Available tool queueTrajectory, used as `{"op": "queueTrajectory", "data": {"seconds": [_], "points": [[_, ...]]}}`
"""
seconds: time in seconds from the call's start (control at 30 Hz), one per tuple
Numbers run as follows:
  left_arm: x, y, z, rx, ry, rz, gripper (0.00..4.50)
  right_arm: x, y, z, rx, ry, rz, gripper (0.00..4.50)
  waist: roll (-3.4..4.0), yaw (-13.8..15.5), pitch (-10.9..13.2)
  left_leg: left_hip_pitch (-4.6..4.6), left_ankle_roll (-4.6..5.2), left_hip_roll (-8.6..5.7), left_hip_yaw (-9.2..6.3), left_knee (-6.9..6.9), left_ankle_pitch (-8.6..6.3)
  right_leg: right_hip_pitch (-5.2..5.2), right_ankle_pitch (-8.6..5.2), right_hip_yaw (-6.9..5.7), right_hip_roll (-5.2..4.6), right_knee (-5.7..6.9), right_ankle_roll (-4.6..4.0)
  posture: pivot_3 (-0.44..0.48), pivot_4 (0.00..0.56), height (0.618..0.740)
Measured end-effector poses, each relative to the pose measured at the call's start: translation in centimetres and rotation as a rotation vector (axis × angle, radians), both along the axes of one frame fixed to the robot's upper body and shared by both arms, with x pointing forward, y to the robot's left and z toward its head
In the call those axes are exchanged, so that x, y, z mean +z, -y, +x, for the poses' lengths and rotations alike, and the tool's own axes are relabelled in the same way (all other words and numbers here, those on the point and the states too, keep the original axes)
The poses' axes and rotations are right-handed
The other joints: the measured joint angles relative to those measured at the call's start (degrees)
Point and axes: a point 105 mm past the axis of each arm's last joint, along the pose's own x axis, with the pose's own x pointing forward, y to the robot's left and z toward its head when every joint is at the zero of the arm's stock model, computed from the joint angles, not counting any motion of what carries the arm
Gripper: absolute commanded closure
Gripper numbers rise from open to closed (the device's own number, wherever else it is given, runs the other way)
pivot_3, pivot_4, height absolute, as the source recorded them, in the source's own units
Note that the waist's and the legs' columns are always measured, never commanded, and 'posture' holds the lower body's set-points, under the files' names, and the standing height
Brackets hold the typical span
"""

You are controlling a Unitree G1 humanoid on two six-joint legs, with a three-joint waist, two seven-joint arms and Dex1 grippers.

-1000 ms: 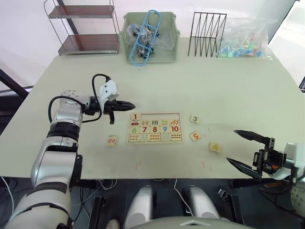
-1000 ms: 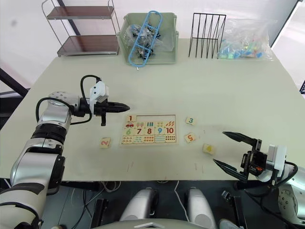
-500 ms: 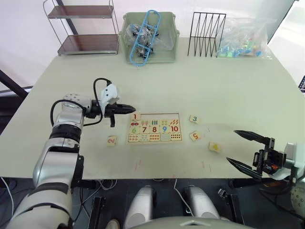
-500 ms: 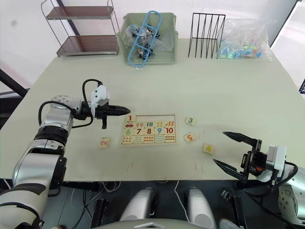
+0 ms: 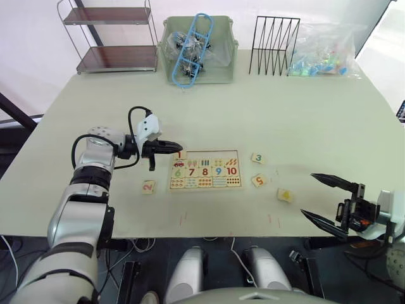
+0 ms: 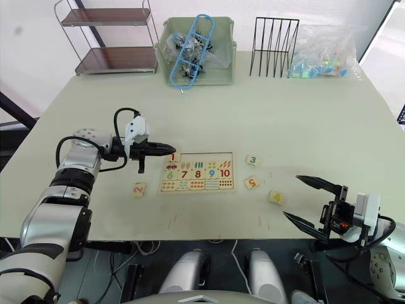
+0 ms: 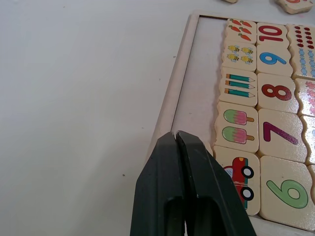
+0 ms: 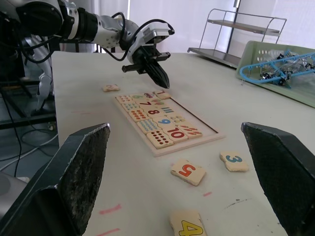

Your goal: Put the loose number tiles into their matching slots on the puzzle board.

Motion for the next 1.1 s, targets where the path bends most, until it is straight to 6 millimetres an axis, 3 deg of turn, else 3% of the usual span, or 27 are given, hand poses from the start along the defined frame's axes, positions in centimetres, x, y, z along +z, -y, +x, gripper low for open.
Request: {"op": "queueTrajectory", "data": {"seconds": [0.77, 0.97, 1.1], "points": [[-1.2, -0.2, -0.1, 0.002, 0.001, 0.034, 4.43, 0.3, -0.2, -0.3, -0.013, 0.003, -0.002, 0.0, 0.0, 0.0, 0.0, 0.01, 0.0, 0.0, 0.0, 0.04, 0.0, 0.02, 0.0, -0.01, -0.01, 0.03, 0.0, 0.0, 0.15, 0.739], [-1.0, -0.3, 0.2, 0.044, -0.015, -0.023, 4.43, 0.2, -0.2, -0.2, -0.022, -0.002, 0.0, 0.0, 0.0, 0.0, 0.0, 0.0, 0.0, 0.0, -0.01, 0.06, 0.0, 0.01, 0.0, -0.02, 0.0, 0.03, 0.0, 0.0, 0.15, 0.739], [0.5, -0.6, 0.8, 0.102, 0.003, -0.117, 4.43, 0.2, -0.1, -0.2, -0.023, -0.002, 0.001, 0.0, -0.01, 0.0, 0.0, -0.02, 0.0, 0.0, -0.02, 0.07, 0.0, 0.01, 0.0, -0.03, 0.0, 0.04, 0.0, 0.0, 0.15, 0.739]]}}
